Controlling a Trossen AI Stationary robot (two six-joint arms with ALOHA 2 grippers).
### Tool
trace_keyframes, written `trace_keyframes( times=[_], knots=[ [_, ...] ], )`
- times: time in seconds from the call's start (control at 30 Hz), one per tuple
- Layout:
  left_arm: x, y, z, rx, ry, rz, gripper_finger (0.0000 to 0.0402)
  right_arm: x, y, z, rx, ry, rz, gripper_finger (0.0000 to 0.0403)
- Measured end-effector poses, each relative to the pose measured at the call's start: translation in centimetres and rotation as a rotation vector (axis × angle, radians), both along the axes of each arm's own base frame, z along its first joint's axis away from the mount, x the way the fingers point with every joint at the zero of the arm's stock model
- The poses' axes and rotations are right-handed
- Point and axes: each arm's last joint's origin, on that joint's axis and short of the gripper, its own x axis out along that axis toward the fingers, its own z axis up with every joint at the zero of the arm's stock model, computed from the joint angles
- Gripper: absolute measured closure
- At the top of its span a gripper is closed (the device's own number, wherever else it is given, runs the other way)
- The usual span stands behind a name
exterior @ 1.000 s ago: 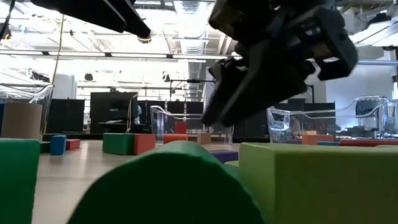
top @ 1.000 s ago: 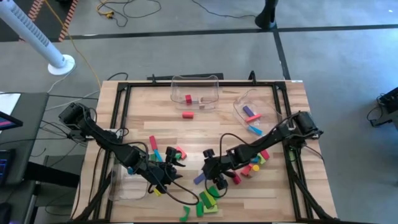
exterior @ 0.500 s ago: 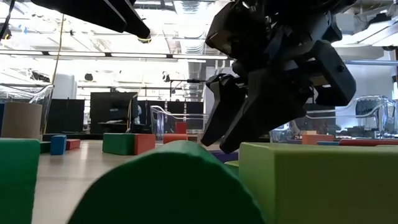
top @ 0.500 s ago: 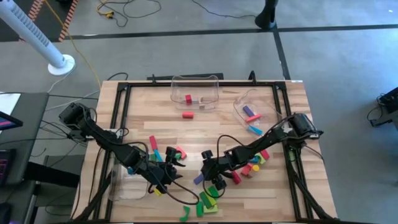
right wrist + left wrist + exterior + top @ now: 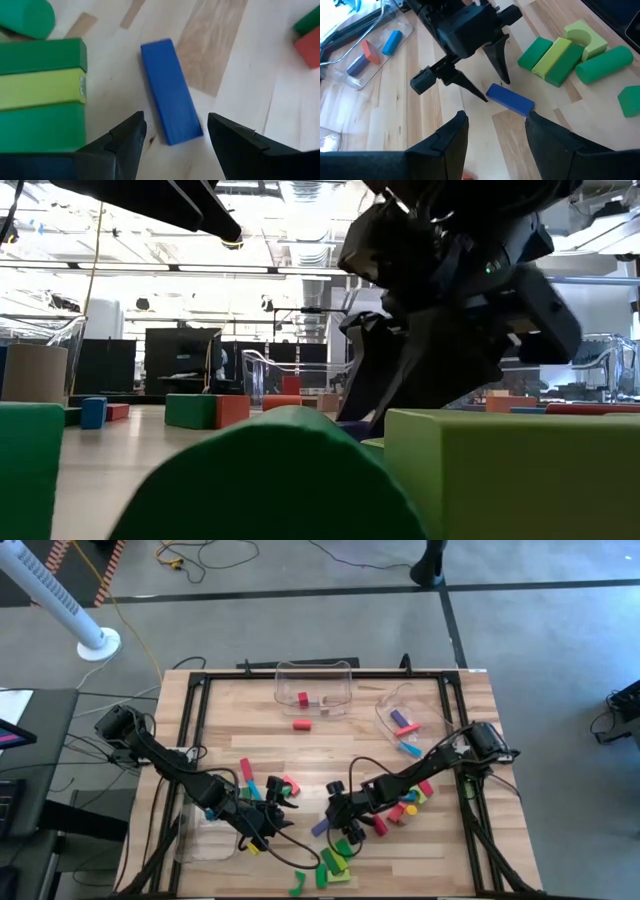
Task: Sort blocks by size
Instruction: Put the blue rectangular block into the right transparent bin
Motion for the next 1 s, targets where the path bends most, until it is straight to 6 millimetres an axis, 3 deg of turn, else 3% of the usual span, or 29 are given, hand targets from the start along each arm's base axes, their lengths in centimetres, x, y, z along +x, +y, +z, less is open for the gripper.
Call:
trace_keyframes(
  times=[0.23, 0.57, 0.8, 1.0],
  knots=[
    [0.0, 0.0, 0.0, -0.008, -0.004, 0.003, 0.0214, 0.0, -0.5, -0.2, 0.003, 0.003, -0.017, 0.016],
    [0.0, 0.0, 0.1, -0.01, -0.006, 0.003, 0.0214, 0.5, 0.1, -1.7, 0.026, 0.045, 0.01, 0.0212],
    [0.0, 0.0, 0.0, -0.011, -0.005, 0.003, 0.0214, 0.5, 0.2, -0.1, 0.029, 0.014, 0.024, 0.0266],
    [0.0, 0.0, 0.0, -0.012, -0.005, 0.005, 0.0214, 0.2, 0.1, 1.7, 0.053, -0.01, 0.007, 0.0268]
  ],
)
